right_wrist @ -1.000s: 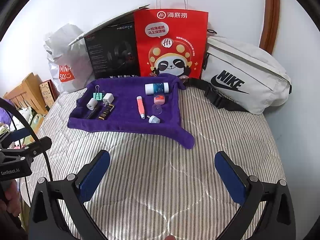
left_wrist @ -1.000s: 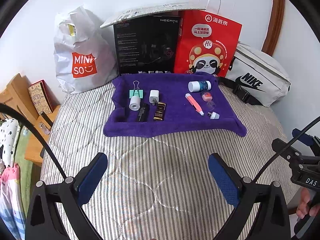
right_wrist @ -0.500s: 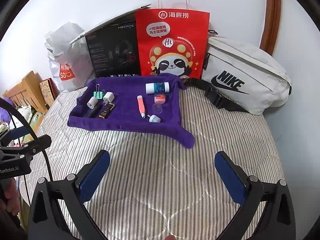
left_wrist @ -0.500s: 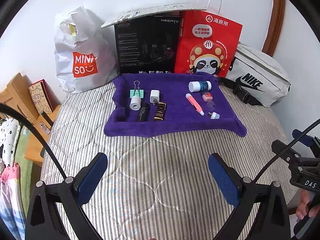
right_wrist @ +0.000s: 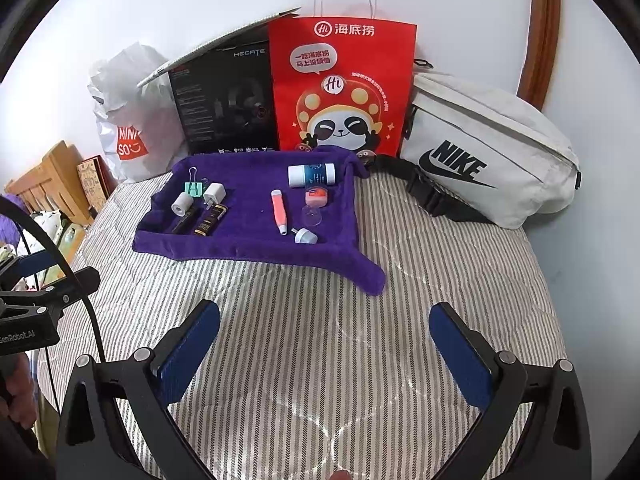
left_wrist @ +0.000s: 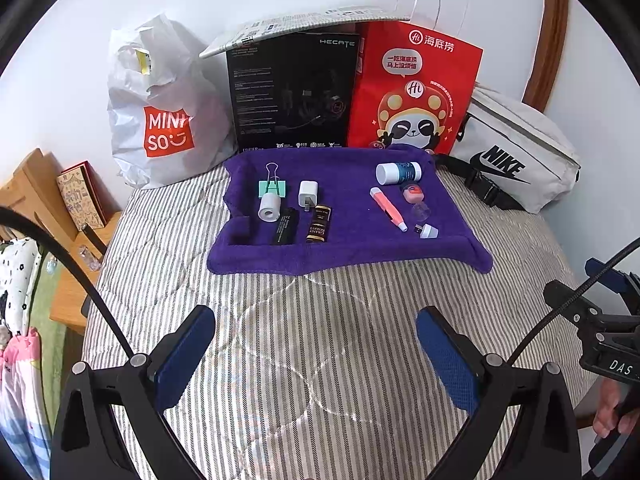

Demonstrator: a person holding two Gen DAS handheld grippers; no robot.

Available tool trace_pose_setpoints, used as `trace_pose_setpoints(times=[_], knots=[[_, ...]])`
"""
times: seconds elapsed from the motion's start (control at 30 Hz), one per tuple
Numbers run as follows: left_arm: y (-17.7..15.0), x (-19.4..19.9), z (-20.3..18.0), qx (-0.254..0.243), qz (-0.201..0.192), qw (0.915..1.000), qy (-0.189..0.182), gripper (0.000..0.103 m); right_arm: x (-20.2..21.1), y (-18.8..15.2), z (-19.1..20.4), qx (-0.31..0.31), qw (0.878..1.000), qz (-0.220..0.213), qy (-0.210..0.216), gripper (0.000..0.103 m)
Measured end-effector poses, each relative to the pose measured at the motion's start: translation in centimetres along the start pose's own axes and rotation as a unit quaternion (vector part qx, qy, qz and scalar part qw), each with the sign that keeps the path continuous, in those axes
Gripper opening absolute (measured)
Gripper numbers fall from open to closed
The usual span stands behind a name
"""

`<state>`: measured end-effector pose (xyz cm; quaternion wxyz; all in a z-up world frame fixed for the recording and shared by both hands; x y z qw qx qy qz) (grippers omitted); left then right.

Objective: Organize rigid objects

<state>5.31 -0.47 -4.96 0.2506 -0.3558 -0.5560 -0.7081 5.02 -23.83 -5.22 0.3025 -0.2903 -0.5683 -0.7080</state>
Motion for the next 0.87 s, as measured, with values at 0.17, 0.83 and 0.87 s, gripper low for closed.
trace_pose_setpoints(times=[0.17,0.83,0.87], knots=[[0.12,0.06,-0.07,-0.002,-0.001,1.0000,0.000,0.102,0.07,0.06,-0.13,-0.001,1.000,0.000,-0.001,0.103],[0.14,0.26,0.04,-0.006,-0.006,0.9999,0.014,0.102,0.42,-0.23,-0.48,-0.001,1.000,-0.002,-0.002,0.103],[0.19,0.27,0.04,-0.006,-0.007,0.9998,0.016,0.102,0.39,-0.24,-0.45,-0.001,1.000,-0.002,-0.003,0.103]])
Point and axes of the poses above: each gripper's, at about its wrist camera, not at the fingertips, and x roughly against the way its jaws point, z to its left, y to its top, the point moved 6 cm from there along -x, roughly the way its jaws point, and after that the axes turned 13 degrees about -x, right-handed, at the moved point
